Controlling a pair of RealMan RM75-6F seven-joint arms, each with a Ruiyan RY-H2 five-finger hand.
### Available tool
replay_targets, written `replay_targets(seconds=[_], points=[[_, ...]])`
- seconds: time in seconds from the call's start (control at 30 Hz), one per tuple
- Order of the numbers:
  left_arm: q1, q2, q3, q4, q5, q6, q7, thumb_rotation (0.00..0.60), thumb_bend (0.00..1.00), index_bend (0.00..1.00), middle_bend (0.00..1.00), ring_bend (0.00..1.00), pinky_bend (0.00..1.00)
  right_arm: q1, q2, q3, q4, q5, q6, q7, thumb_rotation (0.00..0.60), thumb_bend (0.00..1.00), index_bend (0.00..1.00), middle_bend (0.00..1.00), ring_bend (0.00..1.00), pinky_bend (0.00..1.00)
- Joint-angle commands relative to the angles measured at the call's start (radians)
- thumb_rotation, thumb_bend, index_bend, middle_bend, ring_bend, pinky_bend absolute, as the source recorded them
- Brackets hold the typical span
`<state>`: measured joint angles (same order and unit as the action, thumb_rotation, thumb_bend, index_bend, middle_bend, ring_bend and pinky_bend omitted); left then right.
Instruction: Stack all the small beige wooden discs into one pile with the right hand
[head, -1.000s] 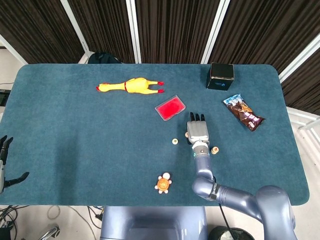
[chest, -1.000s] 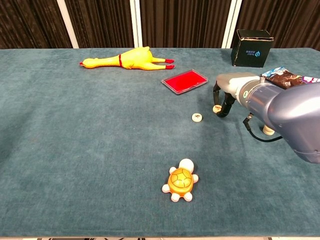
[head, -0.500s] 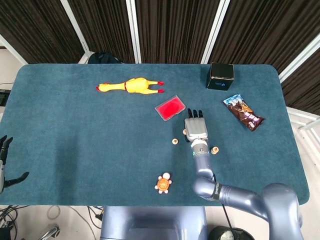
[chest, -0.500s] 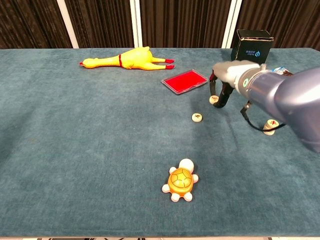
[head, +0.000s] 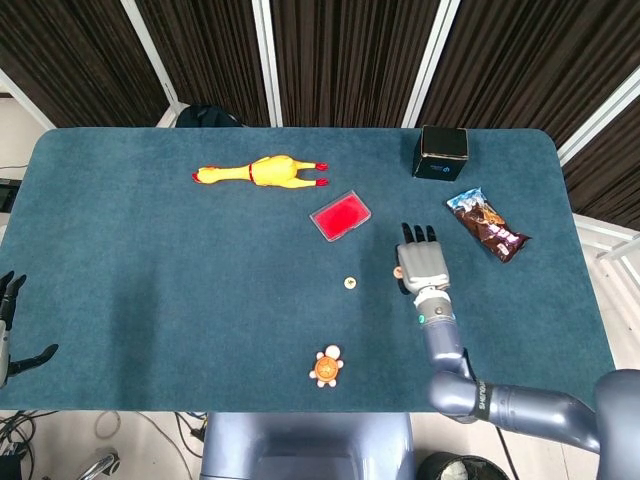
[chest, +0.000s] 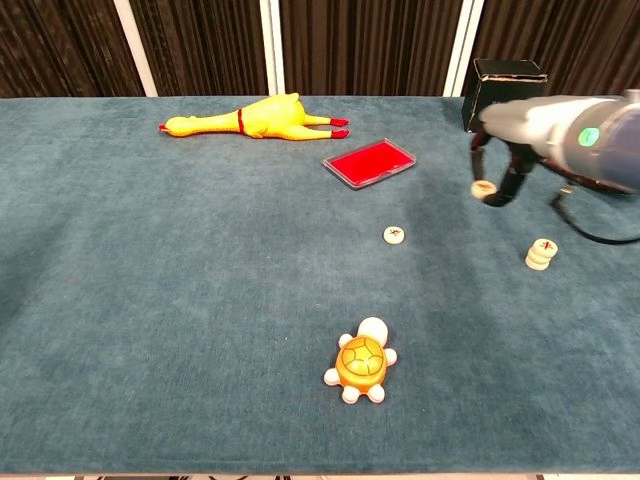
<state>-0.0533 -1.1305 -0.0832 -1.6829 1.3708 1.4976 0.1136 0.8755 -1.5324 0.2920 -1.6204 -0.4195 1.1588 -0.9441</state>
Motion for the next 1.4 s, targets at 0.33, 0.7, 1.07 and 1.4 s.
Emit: replay_targets(seconds=[0.33, 0.7, 1.07, 1.4], points=[[0.0, -0.002, 0.0, 0.0, -0.002, -0.001, 0.005, 0.6, 0.01, 0.08, 0.0, 0.0, 0.0, -0.083, 0.072, -0.093, -0.006, -0.066, -0.021, 0.11, 0.6, 0.43, 0.53, 0.0, 0.0, 0.0], [0.0, -0.002, 0.0, 0.001, -0.002, -0.001, 0.003, 0.6, 0.01, 0.08, 0.0, 0.0, 0.0, -0.104, 0.082, -0.128, -0.008, -0.087, -0.022, 0.143, 0.6, 0.43, 0.53, 0.0, 0.0, 0.0], [0.0, -0.003, 0.001, 0.001, -0.001, 0.0, 0.006, 0.6, 0.01, 0.08, 0.0, 0.0, 0.0, -0.126, 0.079, -0.155, -0.002, -0.113, -0.034, 0.179, 0.6, 0.43, 0.53, 0.0, 0.0, 0.0], [0.0, -0.002, -0.001, 0.002, -0.004, -0.002, 0.002, 0.6, 0.01, 0.08, 0.0, 0.0, 0.0, -0.123, 0.06, -0.156, 0.014, -0.12, -0.035, 0.183, 0.6, 0.43, 0.53, 0.0, 0.0, 0.0]])
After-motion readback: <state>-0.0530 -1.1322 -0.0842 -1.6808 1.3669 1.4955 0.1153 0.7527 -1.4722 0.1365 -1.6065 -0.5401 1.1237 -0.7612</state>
